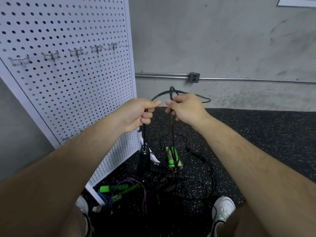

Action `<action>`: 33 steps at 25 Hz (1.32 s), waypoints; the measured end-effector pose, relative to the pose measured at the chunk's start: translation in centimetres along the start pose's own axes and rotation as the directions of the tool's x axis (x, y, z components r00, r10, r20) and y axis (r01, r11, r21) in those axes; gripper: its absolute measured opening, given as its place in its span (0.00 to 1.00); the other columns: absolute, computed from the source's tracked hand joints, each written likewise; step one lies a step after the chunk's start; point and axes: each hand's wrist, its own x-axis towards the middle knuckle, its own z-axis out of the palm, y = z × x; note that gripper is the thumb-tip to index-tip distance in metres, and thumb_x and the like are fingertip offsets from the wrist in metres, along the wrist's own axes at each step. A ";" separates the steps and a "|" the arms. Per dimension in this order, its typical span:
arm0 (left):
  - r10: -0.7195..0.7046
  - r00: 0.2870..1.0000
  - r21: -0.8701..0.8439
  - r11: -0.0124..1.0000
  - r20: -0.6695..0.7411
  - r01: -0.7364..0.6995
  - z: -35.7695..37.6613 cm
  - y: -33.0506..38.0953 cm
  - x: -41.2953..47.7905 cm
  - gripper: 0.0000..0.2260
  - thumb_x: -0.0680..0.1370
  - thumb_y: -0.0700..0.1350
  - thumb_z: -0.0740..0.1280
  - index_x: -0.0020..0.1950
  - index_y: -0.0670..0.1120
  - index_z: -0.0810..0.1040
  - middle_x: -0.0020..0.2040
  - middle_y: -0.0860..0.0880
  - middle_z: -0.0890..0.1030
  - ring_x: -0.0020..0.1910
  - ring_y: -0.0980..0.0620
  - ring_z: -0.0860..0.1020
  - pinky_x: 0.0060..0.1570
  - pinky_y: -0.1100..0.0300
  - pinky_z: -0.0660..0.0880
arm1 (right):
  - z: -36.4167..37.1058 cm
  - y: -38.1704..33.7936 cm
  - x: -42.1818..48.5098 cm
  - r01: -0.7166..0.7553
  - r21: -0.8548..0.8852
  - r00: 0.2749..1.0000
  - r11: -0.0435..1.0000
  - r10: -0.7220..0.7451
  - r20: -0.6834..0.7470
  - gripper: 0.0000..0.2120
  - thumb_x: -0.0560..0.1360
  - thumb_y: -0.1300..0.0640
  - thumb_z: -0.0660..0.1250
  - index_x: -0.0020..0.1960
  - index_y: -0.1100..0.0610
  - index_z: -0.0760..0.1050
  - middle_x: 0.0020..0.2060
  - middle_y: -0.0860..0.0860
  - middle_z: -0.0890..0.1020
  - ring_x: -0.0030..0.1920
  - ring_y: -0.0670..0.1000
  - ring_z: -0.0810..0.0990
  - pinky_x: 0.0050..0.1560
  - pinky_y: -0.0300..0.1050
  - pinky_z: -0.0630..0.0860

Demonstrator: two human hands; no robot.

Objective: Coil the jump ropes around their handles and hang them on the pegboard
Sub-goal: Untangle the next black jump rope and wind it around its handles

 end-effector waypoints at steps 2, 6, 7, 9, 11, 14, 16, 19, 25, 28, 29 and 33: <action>0.008 1.000 -0.050 0.999 0.020 -0.007 0.2 0.1 -0.2 0.07 0.82 0.45 0.64 0.53 0.41 0.75 0.36 0.51 0.68 0.30 0.57 0.63 0.26 0.66 0.61 | -0.6 0.6 0.6 -0.060 -0.084 0.997 0.995 0.056 -0.051 0.11 0.81 0.52 0.67 0.44 0.55 0.83 0.35 0.47 0.86 0.32 0.46 0.77 0.46 0.53 0.82; 0.039 0.999 -0.104 0.994 -0.004 -0.039 0.5 0.3 -0.3 0.08 0.84 0.43 0.60 0.54 0.40 0.76 0.37 0.50 0.70 0.31 0.57 0.64 0.27 0.65 0.60 | -1.4 1.0 1.7 -0.091 -0.039 0.982 0.995 0.083 -0.167 0.11 0.82 0.53 0.66 0.53 0.58 0.84 0.45 0.52 0.86 0.42 0.51 0.84 0.54 0.52 0.82; 0.058 0.998 -0.118 0.991 -0.006 -0.058 0.6 0.3 -0.3 0.08 0.84 0.42 0.59 0.54 0.40 0.76 0.37 0.50 0.70 0.31 0.57 0.65 0.27 0.65 0.61 | -1.5 0.7 1.6 -0.084 -0.017 0.982 0.996 0.080 -0.173 0.14 0.82 0.54 0.64 0.63 0.59 0.80 0.53 0.53 0.85 0.51 0.53 0.84 0.59 0.49 0.80; 0.117 0.993 -0.167 0.979 -0.026 -0.119 1.0 0.4 -0.3 0.07 0.85 0.41 0.58 0.53 0.40 0.75 0.37 0.49 0.71 0.31 0.56 0.66 0.27 0.65 0.64 | -1.5 -0.1 0.9 -0.074 -0.056 0.994 0.996 0.070 -0.079 0.20 0.82 0.58 0.63 0.74 0.59 0.70 0.68 0.54 0.77 0.63 0.57 0.79 0.60 0.46 0.77; 0.173 0.983 -0.225 0.957 -0.069 -0.184 1.5 0.6 -0.2 0.07 0.85 0.39 0.59 0.52 0.39 0.75 0.37 0.48 0.72 0.33 0.55 0.68 0.30 0.63 0.70 | -0.7 -0.7 -0.4 -0.015 -0.108 0.993 0.994 0.028 0.115 0.19 0.79 0.60 0.66 0.70 0.53 0.75 0.65 0.53 0.80 0.59 0.58 0.82 0.57 0.53 0.79; 0.221 0.970 -0.304 0.922 -0.102 -0.242 2.1 1.0 0.2 0.06 0.84 0.37 0.61 0.53 0.37 0.77 0.37 0.47 0.76 0.35 0.53 0.74 0.44 0.55 0.82 | 1.3 -0.3 -1.7 0.065 -0.122 0.953 0.990 -0.026 0.301 0.10 0.74 0.52 0.74 0.55 0.49 0.84 0.48 0.47 0.86 0.44 0.48 0.83 0.51 0.45 0.80; 0.235 0.965 -0.341 0.903 -0.114 -0.260 2.3 1.0 0.2 0.05 0.84 0.37 0.62 0.55 0.36 0.76 0.38 0.46 0.76 0.35 0.53 0.75 0.51 0.52 0.83 | 2.7 0.5 -1.7 0.112 -0.080 0.964 0.990 -0.089 0.252 0.09 0.73 0.50 0.76 0.50 0.54 0.85 0.39 0.46 0.84 0.36 0.45 0.80 0.46 0.41 0.77; 0.257 0.959 -0.345 0.895 -0.121 -0.284 2.2 1.4 -0.1 0.06 0.84 0.39 0.62 0.57 0.37 0.75 0.42 0.44 0.79 0.39 0.52 0.79 0.54 0.53 0.82 | 3.4 0.6 -1.6 0.121 0.047 0.978 0.992 -0.127 0.166 0.11 0.75 0.55 0.75 0.46 0.64 0.82 0.34 0.54 0.82 0.31 0.47 0.79 0.38 0.39 0.75; 0.318 0.947 0.455 0.851 -0.051 -0.261 -0.2 -0.2 -1.6 0.12 0.84 0.55 0.61 0.59 0.55 0.82 0.57 0.46 0.85 0.61 0.46 0.81 0.65 0.49 0.76 | 2.0 -1.2 -0.2 0.134 0.243 0.989 0.961 -0.143 0.022 0.11 0.76 0.60 0.73 0.37 0.62 0.77 0.30 0.56 0.82 0.28 0.51 0.80 0.33 0.47 0.79; 0.186 0.976 0.520 0.826 0.116 -0.219 -0.3 -1.8 -2.6 0.12 0.84 0.53 0.61 0.63 0.52 0.80 0.56 0.53 0.86 0.61 0.56 0.81 0.66 0.54 0.72 | 1.2 -1.5 0.3 0.130 0.278 0.991 0.952 -0.135 0.002 0.13 0.76 0.58 0.74 0.40 0.67 0.78 0.30 0.56 0.81 0.25 0.49 0.75 0.28 0.40 0.73; 0.188 0.975 0.514 0.828 0.118 -0.223 -0.1 -1.9 -2.8 0.11 0.85 0.50 0.61 0.62 0.50 0.81 0.55 0.54 0.86 0.58 0.59 0.81 0.63 0.58 0.72 | 1.2 -1.6 0.3 0.134 0.261 0.990 0.956 -0.140 0.004 0.13 0.76 0.57 0.74 0.40 0.66 0.78 0.29 0.55 0.81 0.24 0.48 0.74 0.28 0.39 0.72; 0.270 0.963 0.518 0.826 -0.017 -0.222 0.3 -1.3 -2.7 0.09 0.84 0.45 0.63 0.53 0.48 0.83 0.43 0.56 0.87 0.41 0.64 0.82 0.52 0.58 0.75 | 1.6 -1.0 0.4 0.133 0.267 0.990 0.954 -0.139 0.005 0.14 0.78 0.52 0.71 0.41 0.62 0.79 0.31 0.52 0.81 0.28 0.47 0.76 0.35 0.41 0.75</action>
